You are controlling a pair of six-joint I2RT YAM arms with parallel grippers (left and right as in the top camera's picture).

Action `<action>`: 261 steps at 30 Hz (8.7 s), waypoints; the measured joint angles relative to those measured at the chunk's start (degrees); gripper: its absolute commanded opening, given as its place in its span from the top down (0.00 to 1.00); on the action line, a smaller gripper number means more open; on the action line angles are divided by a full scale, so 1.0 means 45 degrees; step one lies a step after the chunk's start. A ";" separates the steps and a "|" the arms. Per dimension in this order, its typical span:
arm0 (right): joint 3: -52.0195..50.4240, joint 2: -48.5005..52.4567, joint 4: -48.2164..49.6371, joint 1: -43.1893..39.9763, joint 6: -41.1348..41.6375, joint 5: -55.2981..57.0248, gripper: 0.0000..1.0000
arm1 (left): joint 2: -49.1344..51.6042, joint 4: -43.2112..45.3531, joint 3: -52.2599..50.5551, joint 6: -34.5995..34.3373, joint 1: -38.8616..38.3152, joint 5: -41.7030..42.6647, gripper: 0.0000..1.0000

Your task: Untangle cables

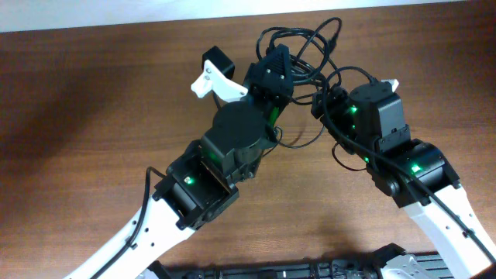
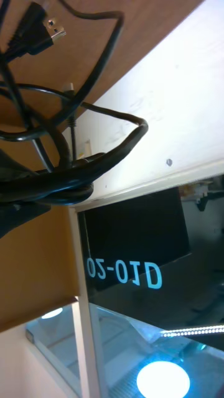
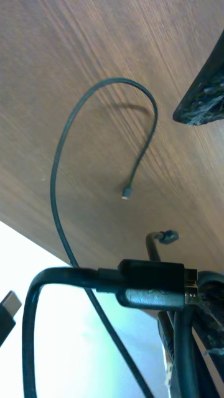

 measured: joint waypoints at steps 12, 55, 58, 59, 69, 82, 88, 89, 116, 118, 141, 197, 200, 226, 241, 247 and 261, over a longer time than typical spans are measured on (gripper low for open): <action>0.0087 0.0000 -0.1151 0.0019 -0.2803 0.2263 0.21 | 0.0053 0.0243 -0.0083 0.2181 -0.0073 -0.0680 1.00; 0.0097 0.0000 -0.3298 0.0083 -0.4172 0.6280 0.19 | -0.0466 -0.0374 -0.0083 0.4265 -0.0155 -0.4430 1.00; 0.0097 0.0000 -0.3322 0.0083 -0.4959 0.6329 0.19 | -0.0481 -0.0733 -0.0083 0.4308 -0.0151 -0.4333 1.00; 0.0097 0.0000 -0.3351 0.0083 -0.5231 0.6373 0.19 | -0.0491 -0.0806 -0.0083 0.4308 -0.0146 -0.4235 1.00; 0.0073 0.0000 -0.2351 0.0058 -0.6931 0.5605 0.01 | -0.0714 -0.1511 -0.0078 0.4362 -0.0044 -0.1744 1.00; 0.0073 0.0000 -0.0918 0.0053 -0.9462 0.2686 0.01 | -0.0714 -0.1642 -0.0078 0.4945 -0.0044 -0.1438 1.00; 0.0073 0.0000 -0.0748 0.0039 -0.8762 0.2681 0.01 | -0.0714 -0.1642 -0.0078 0.5911 -0.0044 -0.1049 1.00; 0.0073 0.0005 -0.0758 0.0039 -0.8534 0.2769 0.01 | -0.0724 -0.1647 -0.0078 0.5955 -0.0044 -0.0874 1.00; 0.0073 0.0267 0.1452 0.0015 -0.8471 -0.0816 0.01 | -0.3279 -0.0937 -0.0078 0.6130 -0.0044 -0.0141 1.00; 0.0068 0.0267 0.1452 0.0019 -0.8544 -0.1020 0.01 | -0.3220 -0.0758 -0.0078 0.6130 -0.0044 -0.0486 1.00; 0.0068 0.1579 0.3789 0.0015 -0.8670 -0.4653 0.01 | -0.3031 0.0083 -0.0078 0.6130 -0.0044 -0.0491 1.00; 0.0058 0.2691 0.1647 -0.1379 -1.1851 -0.6348 0.00 | -0.2686 0.1370 -0.0078 0.6994 0.0015 -0.0359 1.00; 0.0058 0.2696 0.1418 -0.1375 -1.2109 -0.5965 0.00 | -0.2686 0.1554 -0.0078 0.7635 0.0015 -0.1103 1.00; 0.0058 0.2696 -0.0913 -0.1379 -1.4741 -0.4303 0.01 | -0.2686 0.0656 -0.0078 1.0652 0.0015 -0.4323 1.00; -0.0583 0.3827 0.0996 -0.1379 -1.8515 -0.8276 0.04 | -0.2686 0.0656 -0.0078 1.0652 0.0015 -0.4357 1.00; -0.0646 0.5693 0.3079 -0.1379 -1.8583 -1.0540 0.86 | -0.2686 0.0661 -0.0078 1.0652 0.0015 -0.3920 1.00; -0.0670 0.4415 0.3162 -0.1379 -1.7685 -1.2293 0.96 | -0.2686 -0.0136 -0.0078 1.0690 0.0015 -0.3842 1.00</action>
